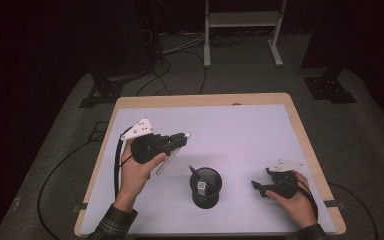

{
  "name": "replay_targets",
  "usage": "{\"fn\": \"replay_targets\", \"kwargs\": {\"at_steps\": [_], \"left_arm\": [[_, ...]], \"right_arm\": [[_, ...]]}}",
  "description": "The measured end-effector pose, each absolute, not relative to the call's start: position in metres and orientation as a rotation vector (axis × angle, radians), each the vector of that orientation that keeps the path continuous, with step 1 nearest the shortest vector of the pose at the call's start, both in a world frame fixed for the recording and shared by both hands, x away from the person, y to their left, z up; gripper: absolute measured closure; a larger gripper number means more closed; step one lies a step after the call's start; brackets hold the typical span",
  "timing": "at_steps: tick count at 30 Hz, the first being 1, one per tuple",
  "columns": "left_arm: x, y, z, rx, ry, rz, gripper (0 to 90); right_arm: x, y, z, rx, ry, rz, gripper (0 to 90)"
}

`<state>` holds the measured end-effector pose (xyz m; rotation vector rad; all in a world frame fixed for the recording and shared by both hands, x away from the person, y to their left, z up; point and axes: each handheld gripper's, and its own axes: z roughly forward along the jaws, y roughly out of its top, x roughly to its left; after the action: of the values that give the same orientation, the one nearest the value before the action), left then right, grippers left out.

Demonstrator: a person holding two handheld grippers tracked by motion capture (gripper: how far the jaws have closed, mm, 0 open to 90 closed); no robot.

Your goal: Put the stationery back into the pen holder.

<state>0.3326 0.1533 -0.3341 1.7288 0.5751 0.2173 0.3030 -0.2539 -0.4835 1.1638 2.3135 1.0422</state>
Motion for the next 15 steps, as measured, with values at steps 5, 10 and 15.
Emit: {"fn": "replay_targets", "kwargs": {"at_steps": [5,10,15], "left_arm": [[0.328,0.144,-0.326,1.718,0.531,0.202,78.7],[0.326,0.136,-0.323,1.709,0.502,0.179,78.7],[0.324,0.127,-0.324,1.708,0.475,0.150,78.7]], "right_arm": [[0.303,-0.254,-0.483,1.166,2.313,1.042,21.5],[0.303,-0.254,-0.484,1.161,2.314,1.042,21.5],[0.303,-0.254,-0.484,1.162,2.314,1.042,21.5]]}}
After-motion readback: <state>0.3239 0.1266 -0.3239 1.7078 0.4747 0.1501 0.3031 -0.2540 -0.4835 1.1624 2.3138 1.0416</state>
